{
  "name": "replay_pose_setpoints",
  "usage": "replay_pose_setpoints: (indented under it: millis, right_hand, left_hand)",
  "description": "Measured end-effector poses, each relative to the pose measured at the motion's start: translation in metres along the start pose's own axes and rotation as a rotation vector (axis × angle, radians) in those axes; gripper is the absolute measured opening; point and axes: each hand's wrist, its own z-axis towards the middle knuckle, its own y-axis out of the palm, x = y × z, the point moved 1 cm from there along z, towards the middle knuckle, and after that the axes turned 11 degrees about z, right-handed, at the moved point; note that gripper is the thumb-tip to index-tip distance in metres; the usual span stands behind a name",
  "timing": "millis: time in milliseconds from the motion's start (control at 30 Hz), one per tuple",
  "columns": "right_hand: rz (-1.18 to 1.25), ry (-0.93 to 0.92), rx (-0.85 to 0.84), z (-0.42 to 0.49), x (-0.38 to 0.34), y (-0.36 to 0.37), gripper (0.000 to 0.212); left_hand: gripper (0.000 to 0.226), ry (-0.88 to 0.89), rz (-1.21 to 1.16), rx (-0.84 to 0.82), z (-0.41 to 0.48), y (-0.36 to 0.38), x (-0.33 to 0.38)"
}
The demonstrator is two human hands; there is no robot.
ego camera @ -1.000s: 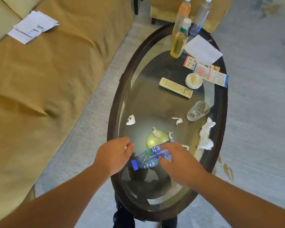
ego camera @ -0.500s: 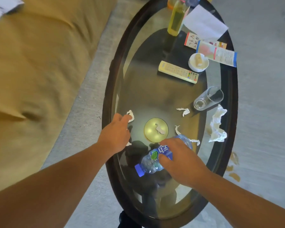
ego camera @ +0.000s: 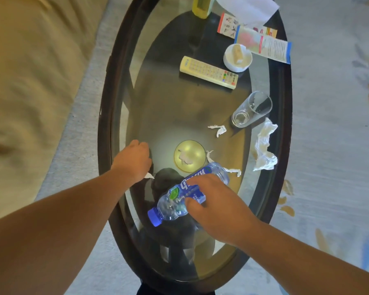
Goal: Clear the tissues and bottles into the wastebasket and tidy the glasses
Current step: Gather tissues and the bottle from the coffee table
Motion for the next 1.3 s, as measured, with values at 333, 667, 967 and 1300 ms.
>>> replay_pose_setpoints:
  millis: [333, 667, 967, 1300]
  right_hand:
    - [0.112, 0.050, 0.156, -0.022, -0.006, -0.049, 0.041]
    - [0.055, 0.078, 0.245, -0.031, 0.016, -0.088, 0.041]
    - [0.088, 0.061, 0.191, -0.003, 0.041, -0.103, 0.041]
    - [0.066, 0.077, 0.154, 0.004, 0.066, -0.123, 0.040]
  left_hand:
    - [0.009, 0.111, -0.158, 0.127, -0.025, -0.063, 0.021]
    - [0.027, 0.312, -0.187, 0.164, -0.033, -0.095, 0.063]
    - [0.019, 0.180, -0.115, 0.131, -0.032, -0.089, 0.070]
    - [0.029, 0.162, 0.063, 0.028, -0.023, -0.055, 0.088]
